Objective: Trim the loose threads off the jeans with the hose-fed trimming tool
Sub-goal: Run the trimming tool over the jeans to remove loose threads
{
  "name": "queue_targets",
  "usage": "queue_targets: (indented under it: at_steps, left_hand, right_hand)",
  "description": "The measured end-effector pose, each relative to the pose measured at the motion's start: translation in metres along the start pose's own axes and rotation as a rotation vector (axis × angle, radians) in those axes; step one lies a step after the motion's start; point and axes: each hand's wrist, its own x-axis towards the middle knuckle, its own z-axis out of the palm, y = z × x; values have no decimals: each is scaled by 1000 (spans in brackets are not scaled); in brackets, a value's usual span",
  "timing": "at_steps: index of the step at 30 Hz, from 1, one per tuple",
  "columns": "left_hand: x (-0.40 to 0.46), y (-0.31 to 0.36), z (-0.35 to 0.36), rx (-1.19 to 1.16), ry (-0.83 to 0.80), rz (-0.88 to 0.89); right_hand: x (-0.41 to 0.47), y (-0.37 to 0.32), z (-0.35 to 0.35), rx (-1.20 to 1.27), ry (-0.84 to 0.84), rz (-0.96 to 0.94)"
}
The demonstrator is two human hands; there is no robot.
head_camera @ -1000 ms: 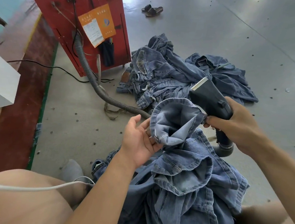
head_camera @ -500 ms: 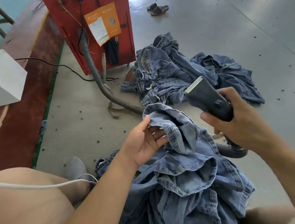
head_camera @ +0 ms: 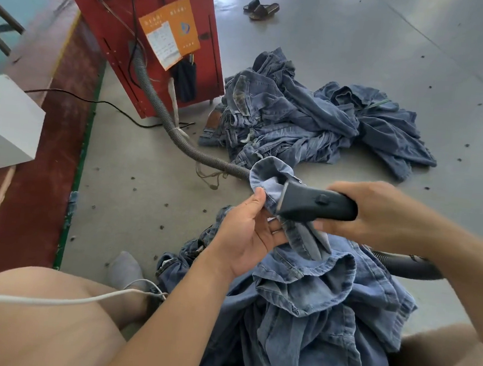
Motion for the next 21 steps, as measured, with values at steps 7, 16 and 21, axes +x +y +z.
queue_targets:
  at_steps: [7,16,21]
  left_hand:
    - [-1,6,-2,-35,-42,-34]
    - [7,6,-22,-4,154,-38]
    - [6,19,-28,-67,239,-82]
  right_hand:
    - [-10,11,-30,192,11,64]
    - [9,-2,7,80,96,36]
    - [12,14,-7,198,238,176]
